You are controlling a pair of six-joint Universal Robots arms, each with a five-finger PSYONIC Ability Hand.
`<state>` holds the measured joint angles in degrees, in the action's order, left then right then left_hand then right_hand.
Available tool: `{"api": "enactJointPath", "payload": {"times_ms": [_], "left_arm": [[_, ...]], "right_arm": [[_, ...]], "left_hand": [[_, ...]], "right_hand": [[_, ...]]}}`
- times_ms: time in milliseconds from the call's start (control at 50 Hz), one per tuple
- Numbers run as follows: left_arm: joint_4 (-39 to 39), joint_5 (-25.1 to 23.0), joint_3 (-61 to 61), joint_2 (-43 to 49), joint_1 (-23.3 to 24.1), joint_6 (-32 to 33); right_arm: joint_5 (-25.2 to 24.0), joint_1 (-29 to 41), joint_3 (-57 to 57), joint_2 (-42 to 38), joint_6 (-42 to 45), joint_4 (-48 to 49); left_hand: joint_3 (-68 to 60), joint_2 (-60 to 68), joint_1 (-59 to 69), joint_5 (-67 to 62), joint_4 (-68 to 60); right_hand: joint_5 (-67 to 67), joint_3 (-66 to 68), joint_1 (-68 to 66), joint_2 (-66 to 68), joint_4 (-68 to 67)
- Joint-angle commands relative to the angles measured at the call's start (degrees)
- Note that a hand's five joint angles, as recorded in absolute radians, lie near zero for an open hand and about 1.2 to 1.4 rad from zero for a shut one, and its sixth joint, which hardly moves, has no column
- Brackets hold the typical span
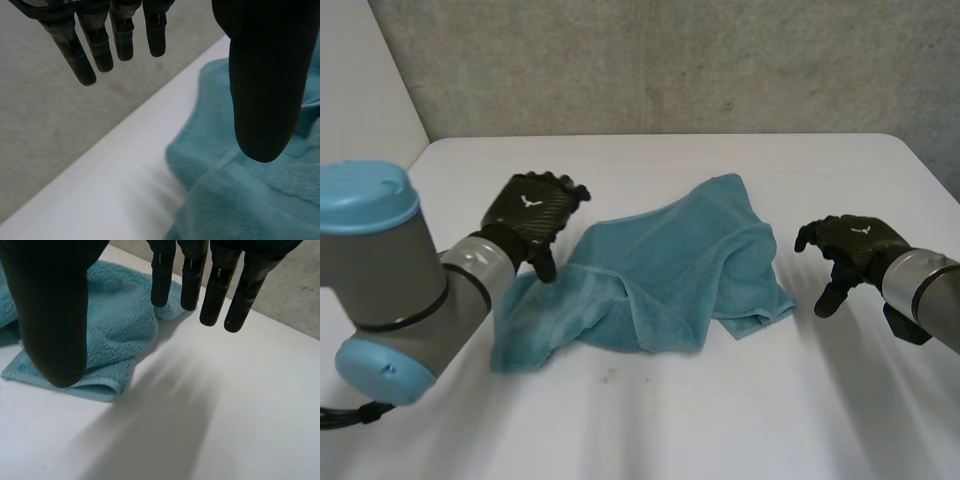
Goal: Fold the laundry
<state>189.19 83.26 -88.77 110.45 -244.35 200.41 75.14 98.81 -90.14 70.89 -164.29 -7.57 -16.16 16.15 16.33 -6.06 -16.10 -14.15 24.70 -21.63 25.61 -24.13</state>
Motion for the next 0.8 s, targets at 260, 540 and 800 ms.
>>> {"api": "enactJointPath", "payload": {"times_ms": [260,540,800], "left_arm": [[-11.91,-4.07,22.50,19.89,-0.07,1.74],[-15.08,-9.43,25.84,25.51,-0.07,1.39],[-17.01,-9.70,26.72,27.10,-0.07,1.39]], "right_arm": [[-1.75,-0.28,-3.46,-0.23,0.29,2.47],[-1.66,-0.28,-3.64,-0.23,0.38,3.35],[-1.66,-0.37,-3.64,-0.32,0.64,3.44]], "left_hand": [[-15.59,15.60,15.42,-15.68,-15.65],[-19.45,19.46,19.29,-19.55,-19.51],[-40.29,40.30,40.12,-40.39,-40.35]], "right_hand": [[-3.60,3.04,-6.12,2.14,-3.61],[-3.60,3.04,-6.12,2.14,-3.61],[-3.60,3.04,-6.12,2.14,-3.61]]}}
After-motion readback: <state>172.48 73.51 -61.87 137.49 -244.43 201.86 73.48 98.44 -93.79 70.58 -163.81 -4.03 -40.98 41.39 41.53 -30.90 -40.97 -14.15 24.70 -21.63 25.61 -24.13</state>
